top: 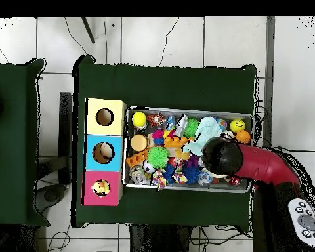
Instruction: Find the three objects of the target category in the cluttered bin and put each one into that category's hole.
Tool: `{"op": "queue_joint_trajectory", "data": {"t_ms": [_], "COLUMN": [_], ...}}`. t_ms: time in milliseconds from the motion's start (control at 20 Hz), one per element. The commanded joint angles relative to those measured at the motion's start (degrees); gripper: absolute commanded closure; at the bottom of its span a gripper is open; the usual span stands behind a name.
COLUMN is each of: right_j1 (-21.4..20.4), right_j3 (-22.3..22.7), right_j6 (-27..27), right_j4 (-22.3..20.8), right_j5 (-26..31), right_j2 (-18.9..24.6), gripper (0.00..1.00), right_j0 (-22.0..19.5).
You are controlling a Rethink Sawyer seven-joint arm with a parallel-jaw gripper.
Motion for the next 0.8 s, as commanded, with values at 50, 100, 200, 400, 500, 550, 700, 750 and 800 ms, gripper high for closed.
{"op": "queue_joint_trajectory", "data": {"t_ms": [50,100,200,400,500,550,700,750,800], "right_j1": [3.0,3.1,2.9,2.3,2.2,2.3,1.4,0.2,-0.5], "right_j3": [2.4,2.5,2.7,3.6,4.3,4.1,5.6,5.1,5.3], "right_j6": [-1.4,-1.2,-1.4,-1.3,-0.8,0.2,-1.2,-0.8,-0.1], "right_j4": [-3.8,-3.8,-4.1,-4.4,-3.8,-3.3,-2.3,-2.7,-2.7], "right_j5": [1.5,1.4,1.4,1.8,1.9,2.7,2.1,4.3,5.2], "right_j2": [6.6,6.9,7.6,8.4,9.2,8.6,11.7,10.1,9.5], "gripper": [1.0,1.0,1.0,1.0,0.0,0.0,0.0,0.0,0.0], "right_j0": [-2.1,-2.2,-2.4,-2.4,-2.9,-2.5,-4.3,-3.1,-2.4]}}
